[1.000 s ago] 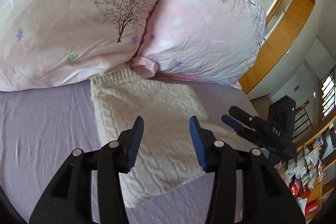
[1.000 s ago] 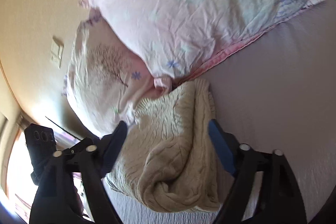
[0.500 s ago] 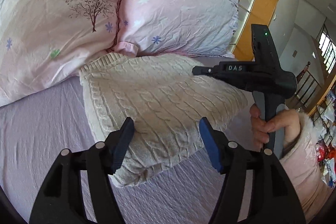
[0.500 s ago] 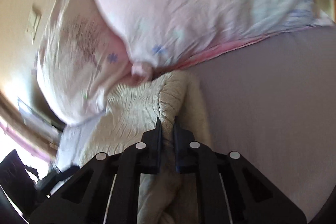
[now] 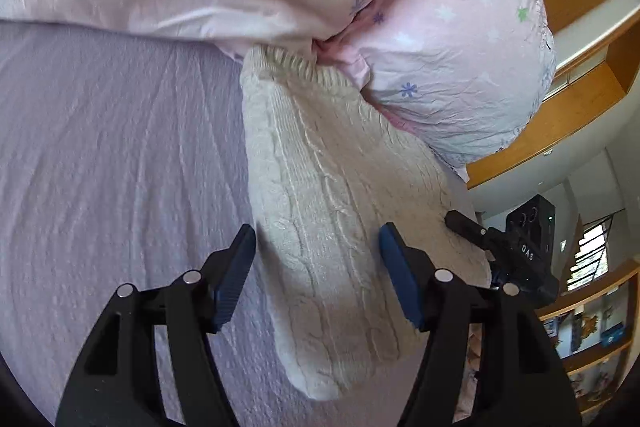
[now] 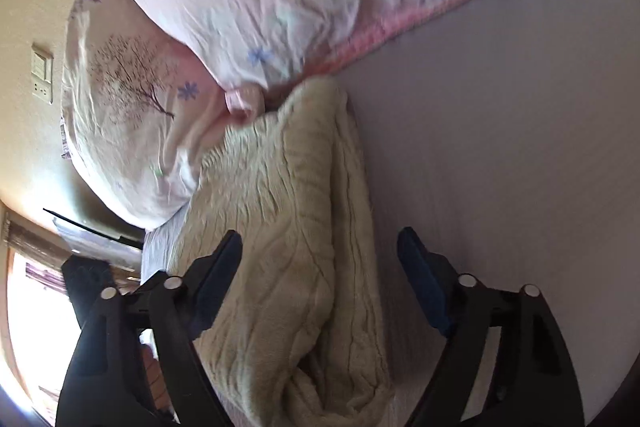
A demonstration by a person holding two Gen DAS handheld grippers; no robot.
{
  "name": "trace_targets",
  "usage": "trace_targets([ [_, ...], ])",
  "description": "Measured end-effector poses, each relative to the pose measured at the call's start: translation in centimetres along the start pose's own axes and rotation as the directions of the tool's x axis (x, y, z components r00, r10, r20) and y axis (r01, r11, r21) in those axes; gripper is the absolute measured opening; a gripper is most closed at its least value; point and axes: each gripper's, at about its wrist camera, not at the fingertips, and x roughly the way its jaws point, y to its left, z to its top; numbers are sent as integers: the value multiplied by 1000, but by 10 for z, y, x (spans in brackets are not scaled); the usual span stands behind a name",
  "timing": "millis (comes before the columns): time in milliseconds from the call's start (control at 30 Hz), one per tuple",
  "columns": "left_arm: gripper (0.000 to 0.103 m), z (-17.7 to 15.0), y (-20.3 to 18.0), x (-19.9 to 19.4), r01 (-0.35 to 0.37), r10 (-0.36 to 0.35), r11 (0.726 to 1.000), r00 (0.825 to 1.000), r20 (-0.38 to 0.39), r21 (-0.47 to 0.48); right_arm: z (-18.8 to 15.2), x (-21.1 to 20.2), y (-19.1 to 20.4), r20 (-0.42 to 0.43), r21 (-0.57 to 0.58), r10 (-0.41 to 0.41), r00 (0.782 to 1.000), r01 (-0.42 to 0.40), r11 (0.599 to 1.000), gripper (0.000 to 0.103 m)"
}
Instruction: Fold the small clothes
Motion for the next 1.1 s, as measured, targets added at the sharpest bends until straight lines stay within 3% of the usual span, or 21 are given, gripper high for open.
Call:
trace_targets([
  [33,70,0,1,5,11,-11,1000,1000,-7,-3,-2,3,-2,-12,5,21,1000,-21,1000,74],
  [100,72,0,2,16,30,-30,1000,999,-23,1,-5,3,-7,-17,14,52,998,-52,999,53],
  [133,72,-1,4,19,50,-50,999,998,-27,-14,-7,7,-13,-37,48,103,994,-101,994,50],
  [200,53,-3,10,21,91,-92,995,996,-20,-39,-12,7,-24,-16,94,189,982,-187,978,39],
  [300,39,-3,16,3,127,-127,991,992,-18,-33,-24,5,-20,-2,116,288,958,-285,951,36],
  [400,39,-4,22,-39,110,-110,994,994,16,16,-37,8,10,-31,61,384,923,-381,922,35],
  [467,39,-8,34,-71,100,-101,995,994,49,18,-49,19,36,-79,6,395,915,-396,918,35],
  [533,40,-13,46,-94,34,-37,999,996,79,41,-59,38,56,-124,-40,372,920,-380,924,35],
  [633,46,-20,57,-93,-145,139,985,988,69,89,-75,67,79,-159,-146,203,966,-227,963,44],
  [700,48,-24,58,-101,-149,141,984,986,88,99,-77,62,88,-140,-187,127,982,-152,970,59],
  [767,48,-28,48,-120,-181,162,974,977,139,137,-77,33,95,-49,-216,74,996,-83,973,59],
  [833,48,-38,26,-143,-210,161,954,961,226,214,-81,0,101,23,-234,141,990,-131,963,62],
  [867,51,-44,16,-151,-199,140,949,961,240,244,-84,-10,108,17,-241,204,979,-194,951,71],
  [900,57,-49,6,-155,-173,108,947,965,239,270,-85,-15,113,-4,-245,251,968,-244,938,81],
  [967,71,-58,-13,-150,-111,50,945,978,201,308,-97,-10,131,-78,-255,307,949,-317,914,85],
  [1000,80,-62,-17,-142,-102,49,943,984,172,315,-100,0,139,-111,-254,299,948,-318,914,85],
  [1100,82,-62,-8,-98,-147,139,953,989,47,265,-101,47,135,-158,-219,104,982,-138,966,85],
])
